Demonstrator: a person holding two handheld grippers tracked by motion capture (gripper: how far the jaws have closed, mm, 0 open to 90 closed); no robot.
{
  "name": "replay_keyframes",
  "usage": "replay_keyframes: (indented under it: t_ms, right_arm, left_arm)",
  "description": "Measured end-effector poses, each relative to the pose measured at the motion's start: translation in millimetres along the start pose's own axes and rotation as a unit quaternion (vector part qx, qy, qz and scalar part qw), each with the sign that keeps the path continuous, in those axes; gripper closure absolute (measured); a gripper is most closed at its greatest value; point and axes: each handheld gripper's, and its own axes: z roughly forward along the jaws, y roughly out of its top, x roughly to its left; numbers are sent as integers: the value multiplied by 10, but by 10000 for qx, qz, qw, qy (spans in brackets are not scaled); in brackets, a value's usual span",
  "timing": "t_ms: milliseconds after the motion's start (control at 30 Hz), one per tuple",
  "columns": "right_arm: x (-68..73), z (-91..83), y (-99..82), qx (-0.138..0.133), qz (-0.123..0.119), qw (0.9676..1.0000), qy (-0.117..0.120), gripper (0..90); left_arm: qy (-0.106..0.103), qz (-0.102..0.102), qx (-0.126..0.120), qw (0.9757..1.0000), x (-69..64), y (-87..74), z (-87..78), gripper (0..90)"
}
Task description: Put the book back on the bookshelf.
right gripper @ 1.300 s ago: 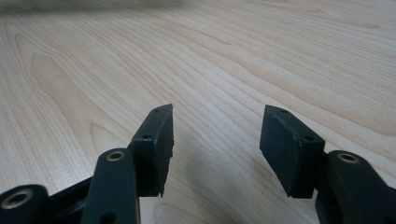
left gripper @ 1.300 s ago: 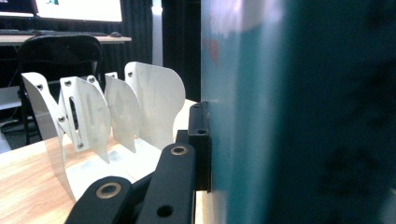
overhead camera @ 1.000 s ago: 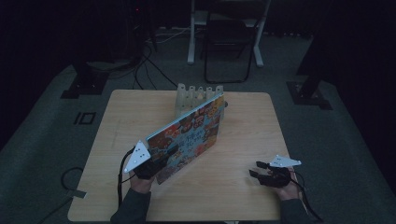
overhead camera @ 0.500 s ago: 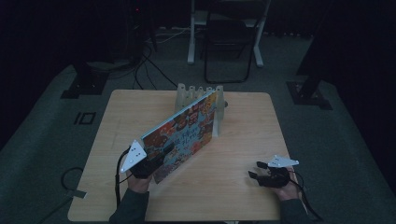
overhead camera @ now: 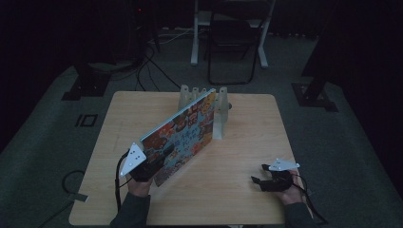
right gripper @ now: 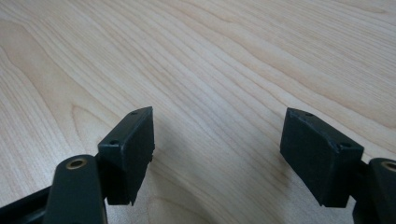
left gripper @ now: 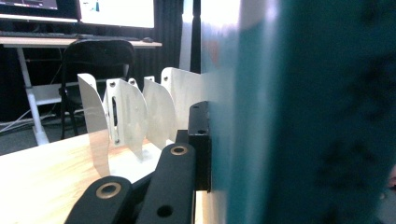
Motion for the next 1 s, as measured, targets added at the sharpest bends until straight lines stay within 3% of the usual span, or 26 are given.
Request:
replay_keyframes:
  t_ms: [733, 1000]
  right_arm:
    - [8, 26, 9, 160, -94, 9998, -13, 222]
    - [4, 27, 9, 174, -133, 9998, 26, 209]
  left_arm:
    - [133, -39, -56, 9999, 16, 27, -56, 812]
    - [296, -73, -90, 9995, 21, 27, -75, 812]
